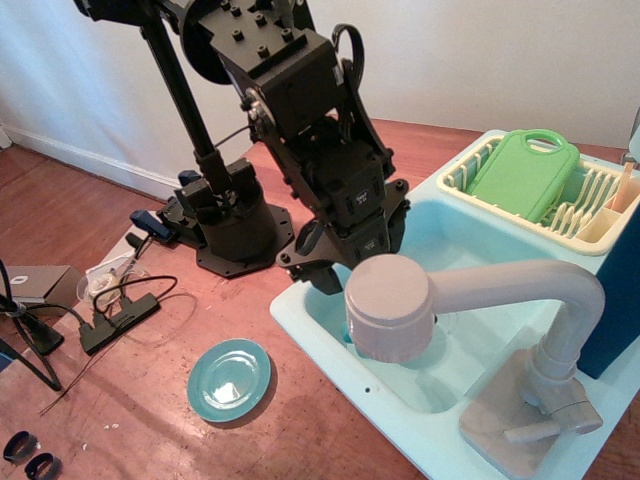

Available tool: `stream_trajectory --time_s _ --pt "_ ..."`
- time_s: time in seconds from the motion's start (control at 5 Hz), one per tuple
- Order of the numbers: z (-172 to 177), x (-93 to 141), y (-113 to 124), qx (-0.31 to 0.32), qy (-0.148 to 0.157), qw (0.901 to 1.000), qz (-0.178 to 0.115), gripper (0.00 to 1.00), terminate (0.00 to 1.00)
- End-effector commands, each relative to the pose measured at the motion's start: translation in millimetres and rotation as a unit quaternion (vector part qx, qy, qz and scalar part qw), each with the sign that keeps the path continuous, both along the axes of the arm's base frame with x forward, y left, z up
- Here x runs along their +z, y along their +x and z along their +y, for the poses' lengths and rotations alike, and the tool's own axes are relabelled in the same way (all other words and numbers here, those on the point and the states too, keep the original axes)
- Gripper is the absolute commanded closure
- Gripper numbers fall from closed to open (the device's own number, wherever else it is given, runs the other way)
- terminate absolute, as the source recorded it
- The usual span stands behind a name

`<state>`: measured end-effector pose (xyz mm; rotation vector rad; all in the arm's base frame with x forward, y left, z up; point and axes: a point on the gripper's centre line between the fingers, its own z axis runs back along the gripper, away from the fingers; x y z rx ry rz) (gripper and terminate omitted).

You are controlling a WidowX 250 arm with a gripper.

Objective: Put cup from anywhere into sink

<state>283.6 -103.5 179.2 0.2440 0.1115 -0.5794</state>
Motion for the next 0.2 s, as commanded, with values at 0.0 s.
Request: stream_trajectory --time_s 0.0 --pt "6.0 19.3 2.2 0.007 -0.015 0.9994 -0.031 0.0 1.0"
